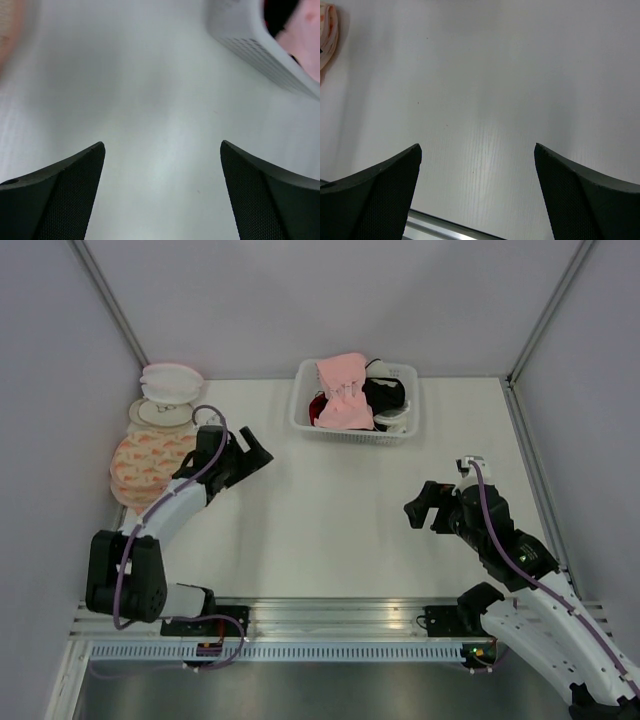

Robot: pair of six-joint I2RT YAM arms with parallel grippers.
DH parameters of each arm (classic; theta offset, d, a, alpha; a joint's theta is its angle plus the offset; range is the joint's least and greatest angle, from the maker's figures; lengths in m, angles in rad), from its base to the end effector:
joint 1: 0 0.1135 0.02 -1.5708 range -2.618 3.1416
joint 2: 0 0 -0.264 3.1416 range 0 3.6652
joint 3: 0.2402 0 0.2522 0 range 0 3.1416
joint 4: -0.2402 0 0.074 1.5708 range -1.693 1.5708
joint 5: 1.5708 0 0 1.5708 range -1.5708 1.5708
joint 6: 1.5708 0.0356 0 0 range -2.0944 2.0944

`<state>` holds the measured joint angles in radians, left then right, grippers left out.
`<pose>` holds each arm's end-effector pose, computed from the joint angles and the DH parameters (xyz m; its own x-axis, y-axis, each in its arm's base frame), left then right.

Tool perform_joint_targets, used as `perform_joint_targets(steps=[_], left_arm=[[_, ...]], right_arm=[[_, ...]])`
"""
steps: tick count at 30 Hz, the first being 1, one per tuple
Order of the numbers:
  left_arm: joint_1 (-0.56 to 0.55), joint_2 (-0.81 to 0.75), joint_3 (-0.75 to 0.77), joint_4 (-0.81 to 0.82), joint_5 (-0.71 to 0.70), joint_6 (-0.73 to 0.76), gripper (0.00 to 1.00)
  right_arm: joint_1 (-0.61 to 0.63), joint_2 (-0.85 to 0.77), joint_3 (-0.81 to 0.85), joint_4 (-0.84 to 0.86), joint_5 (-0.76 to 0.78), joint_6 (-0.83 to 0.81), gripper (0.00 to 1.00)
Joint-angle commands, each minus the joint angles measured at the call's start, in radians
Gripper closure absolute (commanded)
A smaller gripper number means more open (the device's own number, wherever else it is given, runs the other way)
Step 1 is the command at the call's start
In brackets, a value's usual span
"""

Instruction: Unzip the laundry bag and remove the bra

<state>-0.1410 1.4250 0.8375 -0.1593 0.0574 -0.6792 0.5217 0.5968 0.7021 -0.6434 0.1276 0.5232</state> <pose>0.2959 -0.0441 0.2144 -0.6376 -0.5429 -0.5465 -0.2809 0.8245 -0.4913 0.1174 0.0623 0.2913 -0.5845 0.2356 -0.7764 -0.1241 0.9197 0.3726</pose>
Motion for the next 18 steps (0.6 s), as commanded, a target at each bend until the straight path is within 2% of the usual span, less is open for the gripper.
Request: perform_joint_targets(steps=[1,6,13,18], left_arm=[[-0.077,-0.131,-0.026,0.058,0.172,0.058,0.00],[-0.193,-0.264,-0.086,0.050,0.294,0.081,0.00],[-0.371,-0.469,-0.202,0.052,0.354,0.040,0.00],[-0.439,-0.604,-0.287,0.052,0.367,-0.008,0.00]], right_arm=[[0.000,-0.014,0.022,0.025,0.023,0.000,0.02],[0.000,-0.051,0.005,0.045,0.012,0.008,0.02],[0.000,-0.072,0.000,0.054,-0.005,0.017,0.02],[0.000,-0.101,-0.018,0.068,-0.007,0.038,0.02]])
